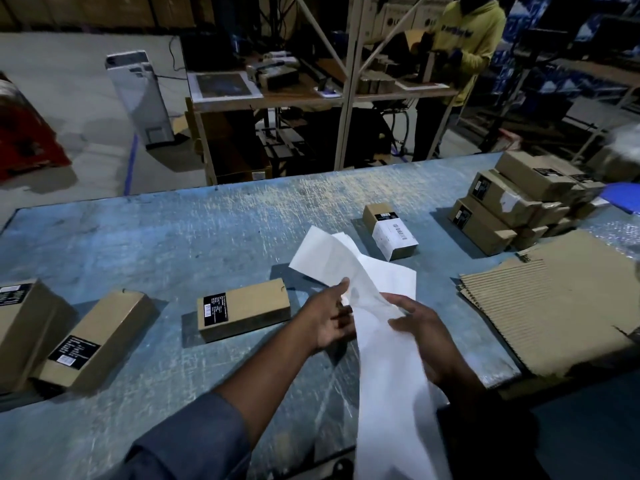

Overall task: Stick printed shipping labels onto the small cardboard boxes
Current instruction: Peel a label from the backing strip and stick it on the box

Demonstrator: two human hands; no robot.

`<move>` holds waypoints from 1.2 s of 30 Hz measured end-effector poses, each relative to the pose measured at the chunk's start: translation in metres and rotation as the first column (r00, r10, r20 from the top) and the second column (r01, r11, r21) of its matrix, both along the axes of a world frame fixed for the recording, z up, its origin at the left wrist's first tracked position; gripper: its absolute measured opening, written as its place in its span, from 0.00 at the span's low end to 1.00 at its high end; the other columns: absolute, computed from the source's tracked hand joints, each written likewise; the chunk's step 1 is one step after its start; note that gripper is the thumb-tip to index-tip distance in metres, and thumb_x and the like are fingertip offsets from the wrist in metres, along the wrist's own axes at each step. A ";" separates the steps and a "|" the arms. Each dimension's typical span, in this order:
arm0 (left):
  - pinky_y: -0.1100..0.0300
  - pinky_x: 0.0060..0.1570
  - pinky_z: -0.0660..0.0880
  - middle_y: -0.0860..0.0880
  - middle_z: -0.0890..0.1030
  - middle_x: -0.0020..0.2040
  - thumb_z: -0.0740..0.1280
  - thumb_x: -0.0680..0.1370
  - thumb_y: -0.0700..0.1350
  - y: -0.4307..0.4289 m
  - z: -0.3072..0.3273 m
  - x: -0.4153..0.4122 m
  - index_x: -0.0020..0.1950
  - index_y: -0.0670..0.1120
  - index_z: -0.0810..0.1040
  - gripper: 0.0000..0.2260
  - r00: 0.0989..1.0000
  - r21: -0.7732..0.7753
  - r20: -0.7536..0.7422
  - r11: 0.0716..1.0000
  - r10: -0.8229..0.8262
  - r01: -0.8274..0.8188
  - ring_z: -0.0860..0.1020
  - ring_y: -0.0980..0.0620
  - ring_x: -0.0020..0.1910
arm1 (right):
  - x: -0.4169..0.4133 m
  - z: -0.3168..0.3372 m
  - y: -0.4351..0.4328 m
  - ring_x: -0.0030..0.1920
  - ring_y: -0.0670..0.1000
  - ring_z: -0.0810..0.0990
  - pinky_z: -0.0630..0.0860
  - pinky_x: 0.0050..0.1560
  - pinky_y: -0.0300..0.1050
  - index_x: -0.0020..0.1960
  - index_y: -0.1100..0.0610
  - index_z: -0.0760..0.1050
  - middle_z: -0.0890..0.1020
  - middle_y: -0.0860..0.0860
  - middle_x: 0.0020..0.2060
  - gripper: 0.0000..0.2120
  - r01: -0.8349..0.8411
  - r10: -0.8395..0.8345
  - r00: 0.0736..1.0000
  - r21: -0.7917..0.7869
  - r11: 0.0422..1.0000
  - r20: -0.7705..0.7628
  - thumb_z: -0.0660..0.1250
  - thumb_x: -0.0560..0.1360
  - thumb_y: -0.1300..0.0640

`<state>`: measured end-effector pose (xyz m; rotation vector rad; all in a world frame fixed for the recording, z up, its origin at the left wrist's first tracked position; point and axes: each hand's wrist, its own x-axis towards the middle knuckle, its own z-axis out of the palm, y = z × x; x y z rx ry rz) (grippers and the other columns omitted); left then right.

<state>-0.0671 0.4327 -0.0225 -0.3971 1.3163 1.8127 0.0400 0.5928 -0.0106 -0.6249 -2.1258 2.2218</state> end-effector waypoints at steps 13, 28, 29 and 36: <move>0.57 0.42 0.80 0.41 0.85 0.50 0.69 0.80 0.40 0.009 -0.009 0.006 0.58 0.39 0.82 0.08 0.916 -0.142 -0.384 0.988 -0.117 0.066 0.82 0.45 0.47 | -0.007 -0.003 -0.017 0.49 0.44 0.77 0.76 0.50 0.44 0.53 0.45 0.82 0.78 0.45 0.46 0.12 0.031 0.230 0.951 0.802 0.597 -0.208 0.66 0.77 0.40; 0.56 0.46 0.79 0.45 0.87 0.49 0.73 0.74 0.41 -0.043 -0.003 0.007 0.57 0.44 0.82 0.12 0.764 -0.148 -0.615 0.980 -0.198 0.134 0.84 0.46 0.46 | -0.032 0.013 -0.016 0.46 0.51 0.83 0.78 0.47 0.44 0.50 0.55 0.85 0.87 0.54 0.46 0.06 -0.061 0.079 0.993 0.187 0.980 -0.090 0.74 0.75 0.62; 0.54 0.48 0.80 0.45 0.87 0.50 0.73 0.73 0.45 -0.045 -0.005 0.007 0.56 0.44 0.83 0.13 0.748 -0.154 -0.643 0.985 -0.164 0.083 0.84 0.45 0.47 | -0.032 0.013 -0.019 0.44 0.49 0.84 0.79 0.46 0.41 0.49 0.53 0.85 0.87 0.50 0.43 0.06 -0.062 0.104 0.987 0.306 0.950 -0.122 0.74 0.75 0.63; 0.45 0.49 0.82 0.44 0.88 0.46 0.78 0.73 0.46 -0.056 -0.009 0.020 0.50 0.44 0.85 0.10 0.687 -0.173 -0.716 0.985 -0.125 -0.001 0.85 0.45 0.43 | -0.023 0.020 -0.037 0.42 0.44 0.82 0.71 0.38 0.30 0.45 0.50 0.84 0.85 0.44 0.41 0.03 -0.030 0.235 0.945 0.655 0.755 -0.227 0.75 0.74 0.58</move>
